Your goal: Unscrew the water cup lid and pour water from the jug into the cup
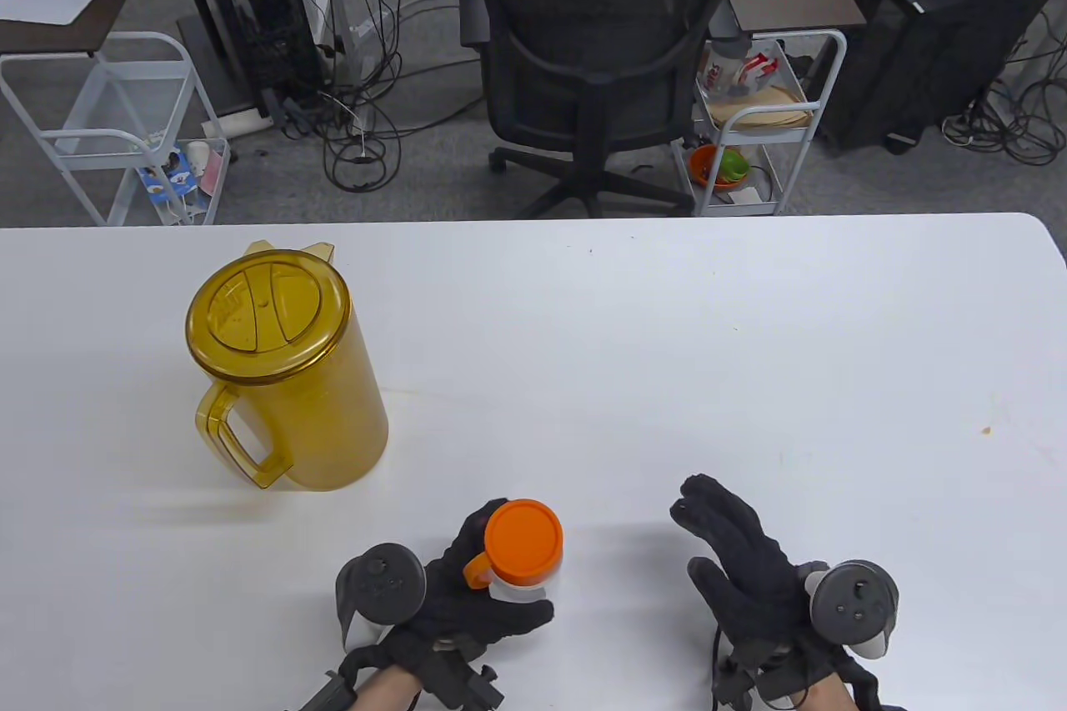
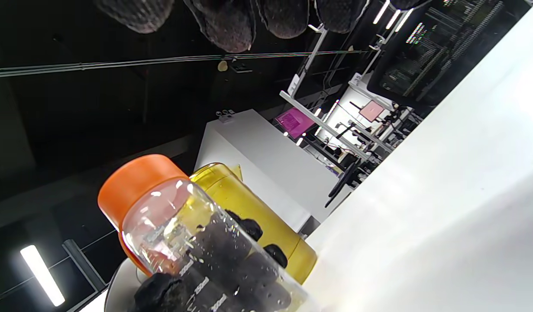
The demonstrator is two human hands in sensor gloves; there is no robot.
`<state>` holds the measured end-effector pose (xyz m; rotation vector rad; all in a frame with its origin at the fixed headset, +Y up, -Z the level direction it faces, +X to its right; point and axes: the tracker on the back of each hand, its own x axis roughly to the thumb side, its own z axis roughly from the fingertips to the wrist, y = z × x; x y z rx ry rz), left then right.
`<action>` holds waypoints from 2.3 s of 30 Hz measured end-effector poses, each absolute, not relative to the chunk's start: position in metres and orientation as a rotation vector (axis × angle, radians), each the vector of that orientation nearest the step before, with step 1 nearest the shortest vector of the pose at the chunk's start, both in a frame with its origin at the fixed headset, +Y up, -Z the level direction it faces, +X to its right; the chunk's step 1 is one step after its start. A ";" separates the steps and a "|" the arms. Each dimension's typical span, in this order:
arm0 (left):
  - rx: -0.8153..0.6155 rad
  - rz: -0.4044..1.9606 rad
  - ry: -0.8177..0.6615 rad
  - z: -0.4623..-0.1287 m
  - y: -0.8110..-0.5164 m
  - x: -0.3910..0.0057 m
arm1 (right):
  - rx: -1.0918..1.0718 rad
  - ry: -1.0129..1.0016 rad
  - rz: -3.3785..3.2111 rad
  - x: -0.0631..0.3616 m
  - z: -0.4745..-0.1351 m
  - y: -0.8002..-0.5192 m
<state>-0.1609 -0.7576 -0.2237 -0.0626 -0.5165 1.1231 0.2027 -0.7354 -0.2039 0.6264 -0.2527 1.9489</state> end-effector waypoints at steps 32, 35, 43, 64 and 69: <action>-0.132 1.118 -0.459 -0.221 -0.760 -0.162 | 0.764 -0.232 2.377 0.099 -0.185 -0.623; -0.128 1.121 -0.465 -0.221 -0.761 -0.162 | 0.732 0.032 2.618 0.063 -0.195 -0.604; -0.139 1.139 -0.471 -0.217 -0.761 -0.163 | 0.671 0.479 2.770 0.010 -0.218 -0.588; -0.074 1.050 -0.518 -0.211 -0.756 -0.157 | 0.763 0.687 2.913 -0.010 -0.215 -0.583; -0.081 1.054 -0.530 -0.211 -0.756 -0.158 | 0.940 0.731 2.839 -0.012 -0.210 -0.587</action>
